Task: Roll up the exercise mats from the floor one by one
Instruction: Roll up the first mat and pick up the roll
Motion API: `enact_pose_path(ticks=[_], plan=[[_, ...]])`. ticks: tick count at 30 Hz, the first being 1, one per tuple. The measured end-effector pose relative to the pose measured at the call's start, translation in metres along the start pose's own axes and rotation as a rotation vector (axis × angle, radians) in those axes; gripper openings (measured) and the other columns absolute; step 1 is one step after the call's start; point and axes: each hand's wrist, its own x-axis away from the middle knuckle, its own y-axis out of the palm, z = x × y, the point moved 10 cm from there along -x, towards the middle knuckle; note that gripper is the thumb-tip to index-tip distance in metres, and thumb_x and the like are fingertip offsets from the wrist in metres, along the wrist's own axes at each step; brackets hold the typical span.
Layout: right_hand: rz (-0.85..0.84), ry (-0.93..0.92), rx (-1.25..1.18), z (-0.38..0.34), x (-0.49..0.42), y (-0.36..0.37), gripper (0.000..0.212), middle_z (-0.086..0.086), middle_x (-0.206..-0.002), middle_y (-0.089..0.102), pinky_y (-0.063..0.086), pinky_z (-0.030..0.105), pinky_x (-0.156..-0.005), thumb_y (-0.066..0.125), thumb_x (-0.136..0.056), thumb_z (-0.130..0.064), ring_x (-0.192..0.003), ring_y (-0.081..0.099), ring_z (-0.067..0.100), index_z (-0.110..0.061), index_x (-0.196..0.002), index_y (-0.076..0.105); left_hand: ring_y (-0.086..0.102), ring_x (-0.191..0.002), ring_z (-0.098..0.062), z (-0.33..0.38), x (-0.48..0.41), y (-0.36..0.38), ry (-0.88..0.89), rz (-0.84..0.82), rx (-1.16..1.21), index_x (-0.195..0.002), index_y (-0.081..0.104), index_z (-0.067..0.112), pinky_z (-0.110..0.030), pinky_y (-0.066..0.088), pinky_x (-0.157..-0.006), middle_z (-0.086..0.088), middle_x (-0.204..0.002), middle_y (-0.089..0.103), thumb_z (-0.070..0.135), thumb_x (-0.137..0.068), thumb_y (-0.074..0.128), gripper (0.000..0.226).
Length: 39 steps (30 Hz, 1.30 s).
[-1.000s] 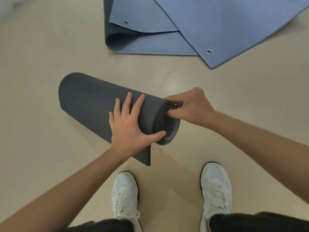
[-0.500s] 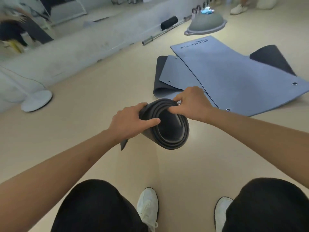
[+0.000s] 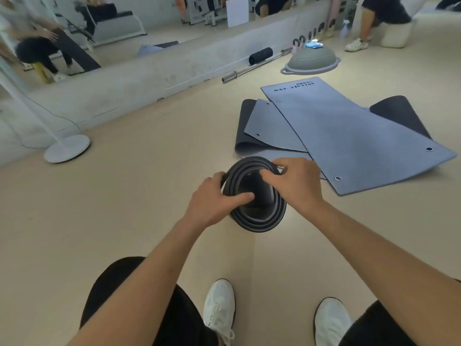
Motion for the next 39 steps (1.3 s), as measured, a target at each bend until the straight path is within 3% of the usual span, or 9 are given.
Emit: enact_pose_path(ticks=[3,8,12,14,18,25,30,34,39], plan=[[0.011,0.030,-0.047,0.009,0.002,-0.003,0.036,-0.009,-0.067,0.064,0.048,0.028,-0.081,0.076,-0.081,-0.050,-0.072,0.064,0.015,-0.023,-0.105,0.080,0.065,-0.106,-0.018,0.000,-0.005,0.008,-0.009,-0.052,0.055,-0.140,0.049,0.031,-0.040,0.055,-0.086,0.006,-0.122,0.063,0.062,-0.067,0.078,0.085],[-0.015,0.063,-0.137,0.019,0.002,-0.002,0.027,-0.015,-0.070,0.062,0.053,0.034,-0.076,0.075,-0.085,-0.050,-0.072,0.062,0.010,-0.027,-0.099,0.075,0.069,-0.105,-0.012,0.000,-0.016,0.008,-0.009,-0.043,0.224,-0.132,0.056,0.035,-0.046,0.056,-0.097,0.008,-0.113,0.072,0.050,-0.064,0.076,0.073],[-0.333,0.210,-0.402,0.043,0.017,0.036,0.058,-0.008,-0.127,0.060,0.062,0.036,-0.077,0.071,-0.081,-0.063,-0.114,0.060,0.015,-0.048,-0.134,0.054,0.073,-0.098,-0.011,0.001,-0.029,-0.005,0.027,0.051,0.284,-0.122,0.067,0.040,-0.044,0.058,-0.095,0.010,-0.105,0.076,0.053,-0.066,0.077,0.058],[-0.423,0.294,-0.548,0.048,0.027,0.045,0.065,-0.011,-0.139,0.051,0.064,0.040,-0.075,0.073,-0.086,-0.055,-0.117,0.060,0.014,-0.056,-0.142,0.041,0.073,-0.098,-0.011,0.003,-0.034,-0.009,0.031,0.085,0.314,-0.122,0.070,0.037,-0.043,0.059,-0.095,0.009,-0.106,0.077,0.057,-0.067,0.078,0.059],[-0.377,0.329,-0.669,0.046,0.013,0.041,0.053,-0.011,-0.128,0.055,0.064,0.042,-0.077,0.071,-0.094,-0.031,-0.106,0.062,0.010,-0.055,-0.133,0.046,0.072,-0.100,-0.014,-0.003,-0.049,-0.008,-0.081,0.117,0.324,-0.124,0.071,0.022,-0.039,0.059,-0.093,0.005,-0.110,0.076,0.067,-0.058,0.080,0.080],[-0.334,0.383,-0.768,0.049,-0.056,0.049,0.046,0.004,-0.117,0.066,0.065,0.046,-0.065,0.071,-0.093,-0.020,-0.107,0.067,0.025,-0.053,-0.122,0.056,0.044,-0.050,-0.017,0.020,-0.125,-0.013,-0.137,-0.110,0.341,-0.088,0.054,0.015,-0.030,0.032,-0.047,-0.004,-0.070,0.055,0.054,-0.076,0.077,0.046],[-0.266,0.470,-0.777,0.065,-0.088,0.050,0.052,-0.002,-0.119,0.067,0.064,0.043,-0.063,0.070,-0.093,-0.019,-0.104,0.069,0.020,-0.044,-0.136,0.055,0.053,-0.076,-0.024,0.037,-0.162,-0.003,-0.213,-0.271,0.377,-0.099,0.053,0.019,-0.041,0.043,-0.066,-0.010,-0.089,0.060,0.044,-0.083,0.075,0.036],[-0.346,0.588,-0.700,0.053,-0.096,0.057,0.061,-0.008,-0.119,0.066,0.065,0.045,-0.064,0.066,-0.089,-0.015,-0.101,0.070,0.019,-0.048,-0.138,0.050,0.073,-0.093,-0.024,0.037,-0.164,-0.010,-0.247,-0.184,0.523,-0.112,0.065,0.026,-0.043,0.062,-0.075,-0.004,-0.107,0.074,0.036,-0.071,0.080,0.045],[-0.361,0.744,-0.615,0.026,-0.099,0.034,0.066,-0.001,-0.104,0.074,0.060,0.036,-0.060,0.065,-0.084,0.002,-0.096,0.072,0.027,-0.037,-0.137,0.058,0.069,-0.108,-0.007,0.043,-0.138,-0.039,-0.320,-0.065,0.567,-0.122,0.073,0.032,-0.042,0.058,-0.098,0.013,-0.111,0.075,0.031,-0.063,0.086,0.060]])
